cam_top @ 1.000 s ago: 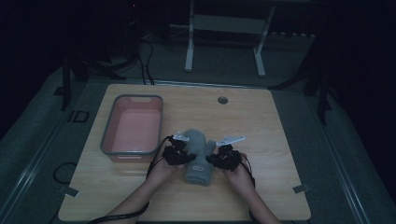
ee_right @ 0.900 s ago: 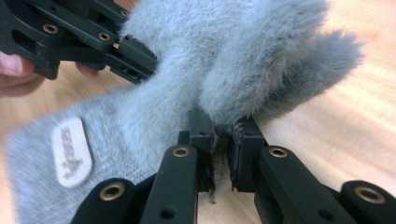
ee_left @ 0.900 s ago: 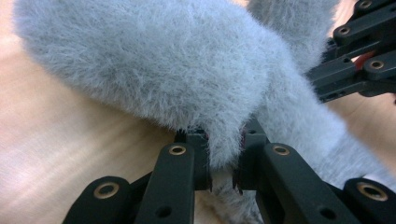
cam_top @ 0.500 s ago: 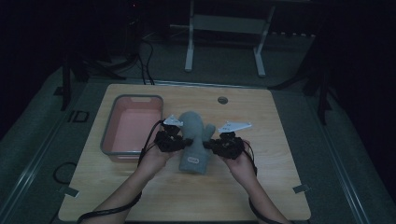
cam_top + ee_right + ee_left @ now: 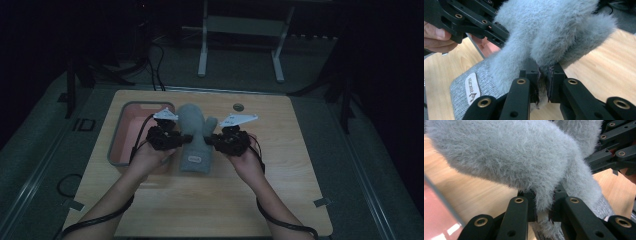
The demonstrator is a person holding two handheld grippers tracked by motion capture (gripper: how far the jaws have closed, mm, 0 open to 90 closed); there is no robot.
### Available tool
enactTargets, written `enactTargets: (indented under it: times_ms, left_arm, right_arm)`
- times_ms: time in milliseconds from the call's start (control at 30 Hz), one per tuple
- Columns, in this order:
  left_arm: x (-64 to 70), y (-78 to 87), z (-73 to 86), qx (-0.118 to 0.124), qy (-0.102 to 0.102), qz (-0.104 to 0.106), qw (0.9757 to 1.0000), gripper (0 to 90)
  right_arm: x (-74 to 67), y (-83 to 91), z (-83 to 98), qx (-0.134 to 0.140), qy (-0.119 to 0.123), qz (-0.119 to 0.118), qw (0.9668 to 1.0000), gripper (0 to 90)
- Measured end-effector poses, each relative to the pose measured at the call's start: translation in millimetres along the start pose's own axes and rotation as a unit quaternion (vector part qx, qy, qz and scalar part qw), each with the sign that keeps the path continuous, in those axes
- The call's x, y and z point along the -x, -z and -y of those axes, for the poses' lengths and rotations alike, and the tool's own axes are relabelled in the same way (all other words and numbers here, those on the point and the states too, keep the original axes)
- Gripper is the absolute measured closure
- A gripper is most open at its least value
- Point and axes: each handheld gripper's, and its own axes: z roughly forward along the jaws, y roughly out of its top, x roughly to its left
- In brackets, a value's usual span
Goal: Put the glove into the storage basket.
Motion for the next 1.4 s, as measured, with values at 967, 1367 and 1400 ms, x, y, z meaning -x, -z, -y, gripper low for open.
enactTargets:
  times_ms: [967, 1367, 1400]
  left_arm:
    - [-113.4, 74.8, 21.6, -0.021, 0.064, -0.108, 0.9919, 80.6]
    - [-145.5, 18.3, 56.3, -0.123, 0.113, -0.118, 0.9788, 80.4]
    - [-146.5, 14.1, 56.1, -0.135, 0.119, -0.121, 0.9762, 80.4]
  right_arm:
    - [-29.1, -136.0, -88.3, -0.019, -0.014, -0.073, 0.997, 82.0]
    - [-19.7, -202.0, -54.6, -0.131, -0.053, -0.053, 0.9885, 81.9]
    - [-19.2, -204.0, -53.4, -0.137, -0.056, -0.05, 0.9878, 81.8]
